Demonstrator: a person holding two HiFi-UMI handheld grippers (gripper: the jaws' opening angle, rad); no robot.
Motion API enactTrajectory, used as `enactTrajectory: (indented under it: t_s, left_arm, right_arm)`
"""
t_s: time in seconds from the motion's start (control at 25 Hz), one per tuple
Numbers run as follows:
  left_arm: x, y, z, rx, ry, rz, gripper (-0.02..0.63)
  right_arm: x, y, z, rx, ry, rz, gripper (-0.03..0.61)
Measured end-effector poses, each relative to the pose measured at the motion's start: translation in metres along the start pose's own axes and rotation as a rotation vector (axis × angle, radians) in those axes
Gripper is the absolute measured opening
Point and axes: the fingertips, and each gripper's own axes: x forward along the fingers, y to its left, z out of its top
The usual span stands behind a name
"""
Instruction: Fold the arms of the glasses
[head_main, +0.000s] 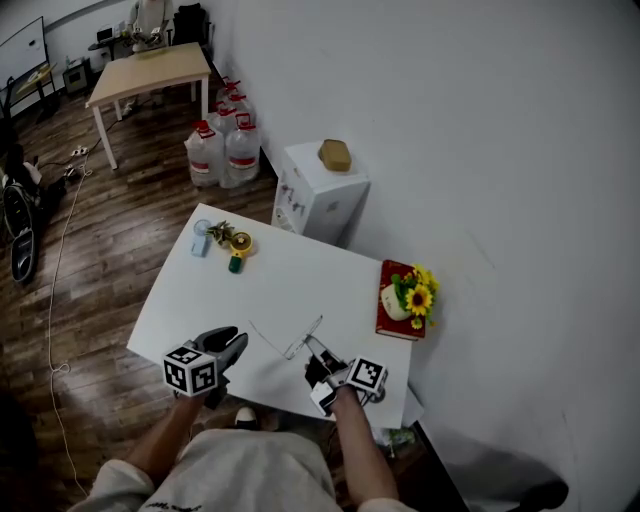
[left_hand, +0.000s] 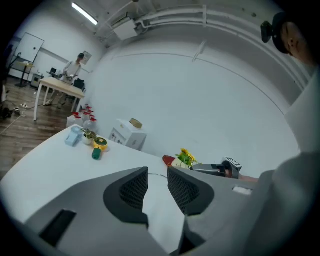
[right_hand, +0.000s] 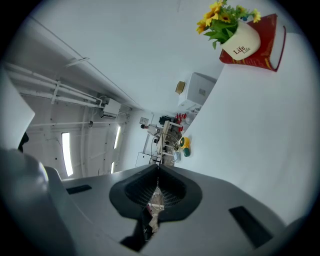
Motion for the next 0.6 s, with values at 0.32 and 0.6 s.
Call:
enactTrajectory:
  t_s: [0.32, 0.6]
  left_arm:
    - [-0.005, 0.015, -0.008, -0.554, -0.234, -0.106, 0.106]
    - [0.012, -0.002, -0.016, -0.692, -0.244, -0.162, 0.102]
  right_arm:
    - [0.012, 0.006, -0.005, -0.004, 0.023, 0.02, 0.009]
    - [0.011, 0.008, -0.006, -0.008, 0.029, 0.023, 0.009]
